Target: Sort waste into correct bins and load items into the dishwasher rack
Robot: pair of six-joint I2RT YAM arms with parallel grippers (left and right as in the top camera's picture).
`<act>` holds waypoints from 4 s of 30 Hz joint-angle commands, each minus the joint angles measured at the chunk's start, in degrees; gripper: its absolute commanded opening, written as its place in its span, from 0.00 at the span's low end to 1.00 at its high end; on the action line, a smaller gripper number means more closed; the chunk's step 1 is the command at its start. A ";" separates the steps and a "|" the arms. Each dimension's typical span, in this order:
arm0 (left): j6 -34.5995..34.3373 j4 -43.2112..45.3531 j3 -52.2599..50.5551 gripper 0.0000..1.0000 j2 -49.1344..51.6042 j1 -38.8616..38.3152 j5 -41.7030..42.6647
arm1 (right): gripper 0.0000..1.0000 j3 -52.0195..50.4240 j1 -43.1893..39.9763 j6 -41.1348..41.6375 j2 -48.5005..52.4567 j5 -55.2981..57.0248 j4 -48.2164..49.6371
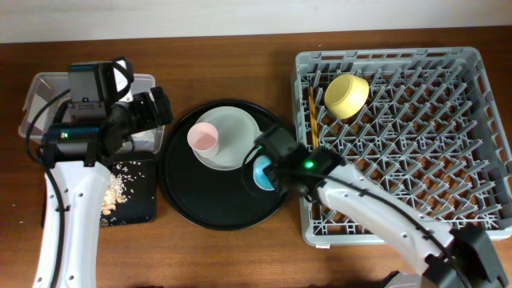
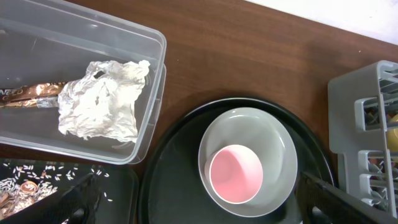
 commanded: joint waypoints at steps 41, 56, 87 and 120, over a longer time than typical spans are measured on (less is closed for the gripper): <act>-0.11 0.09 0.68 0.99 -0.17 0.15 0.02 | 0.25 14.16 -7.04 -0.02 2.82 -17.70 -11.76; -0.11 0.09 0.68 0.99 -0.17 0.15 0.02 | 0.25 12.55 8.20 -2.73 8.04 -3.72 -11.85; -0.11 0.09 0.68 0.99 -0.17 0.15 0.02 | 0.04 27.41 -21.35 -14.12 7.52 -47.89 -20.74; -0.11 0.11 0.68 0.99 -0.17 0.15 0.02 | 0.18 6.99 -34.84 -20.37 2.86 -51.21 -5.03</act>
